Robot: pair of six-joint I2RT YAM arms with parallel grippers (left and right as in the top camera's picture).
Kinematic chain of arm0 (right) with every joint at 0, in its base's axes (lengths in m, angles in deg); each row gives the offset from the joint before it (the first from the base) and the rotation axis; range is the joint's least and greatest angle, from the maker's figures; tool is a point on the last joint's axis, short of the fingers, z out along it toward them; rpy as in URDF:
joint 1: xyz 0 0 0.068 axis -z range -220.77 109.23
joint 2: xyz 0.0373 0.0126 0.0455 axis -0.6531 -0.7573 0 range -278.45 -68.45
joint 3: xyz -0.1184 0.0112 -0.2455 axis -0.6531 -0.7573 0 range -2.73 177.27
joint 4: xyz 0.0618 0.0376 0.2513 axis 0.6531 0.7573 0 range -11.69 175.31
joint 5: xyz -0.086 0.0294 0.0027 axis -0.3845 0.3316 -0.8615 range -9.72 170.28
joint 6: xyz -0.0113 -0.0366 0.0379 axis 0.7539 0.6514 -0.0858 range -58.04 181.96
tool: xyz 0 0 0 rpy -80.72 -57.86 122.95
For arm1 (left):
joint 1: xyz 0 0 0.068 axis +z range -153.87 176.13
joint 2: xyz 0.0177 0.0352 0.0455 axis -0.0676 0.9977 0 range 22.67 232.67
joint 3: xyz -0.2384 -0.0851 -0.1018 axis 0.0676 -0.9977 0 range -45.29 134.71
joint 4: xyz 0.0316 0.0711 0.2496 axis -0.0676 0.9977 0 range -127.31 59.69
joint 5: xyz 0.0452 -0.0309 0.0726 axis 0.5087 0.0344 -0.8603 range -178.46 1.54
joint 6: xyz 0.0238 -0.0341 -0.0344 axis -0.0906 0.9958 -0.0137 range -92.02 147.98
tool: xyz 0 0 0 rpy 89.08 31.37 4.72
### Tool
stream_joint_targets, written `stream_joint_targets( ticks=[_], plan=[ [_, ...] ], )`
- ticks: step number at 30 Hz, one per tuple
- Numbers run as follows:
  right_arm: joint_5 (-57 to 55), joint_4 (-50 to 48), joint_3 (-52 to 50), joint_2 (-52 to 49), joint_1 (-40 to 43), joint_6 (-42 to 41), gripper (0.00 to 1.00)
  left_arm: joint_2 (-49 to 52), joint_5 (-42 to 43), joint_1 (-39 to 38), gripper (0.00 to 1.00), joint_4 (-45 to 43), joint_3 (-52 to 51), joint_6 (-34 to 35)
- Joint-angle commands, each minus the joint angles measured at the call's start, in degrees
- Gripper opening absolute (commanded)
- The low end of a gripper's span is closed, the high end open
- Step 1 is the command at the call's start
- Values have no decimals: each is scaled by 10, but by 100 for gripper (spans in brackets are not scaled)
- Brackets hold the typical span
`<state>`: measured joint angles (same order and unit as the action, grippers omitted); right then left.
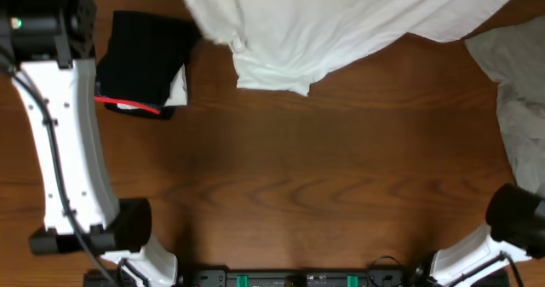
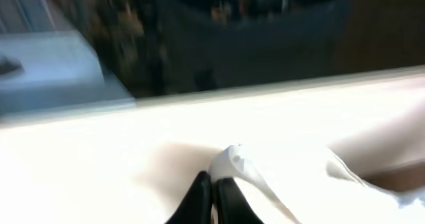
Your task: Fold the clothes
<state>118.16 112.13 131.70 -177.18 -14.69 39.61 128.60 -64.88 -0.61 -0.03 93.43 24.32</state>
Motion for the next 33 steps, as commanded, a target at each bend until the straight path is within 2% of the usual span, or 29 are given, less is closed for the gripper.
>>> stream_joint_targets(
  ticks=[1,10,17,22,27,33],
  plan=[
    [5,16,5,-19,-4,16,1,43,35,27,6,31,5,7],
    [5,77,5,-24,-6,62,1,58,34,54,6,128,5,0],
    [5,129,5,1,-6,88,1,16,26,54,6,165,5,-8],
    [-8,157,5,62,-2,86,1,-64,19,54,6,173,5,-8],
    [-52,233,5,152,-1,85,1,-157,-18,53,6,222,5,-5],
    [-75,304,5,263,21,75,1,-270,-22,53,6,239,5,26]
  ],
)
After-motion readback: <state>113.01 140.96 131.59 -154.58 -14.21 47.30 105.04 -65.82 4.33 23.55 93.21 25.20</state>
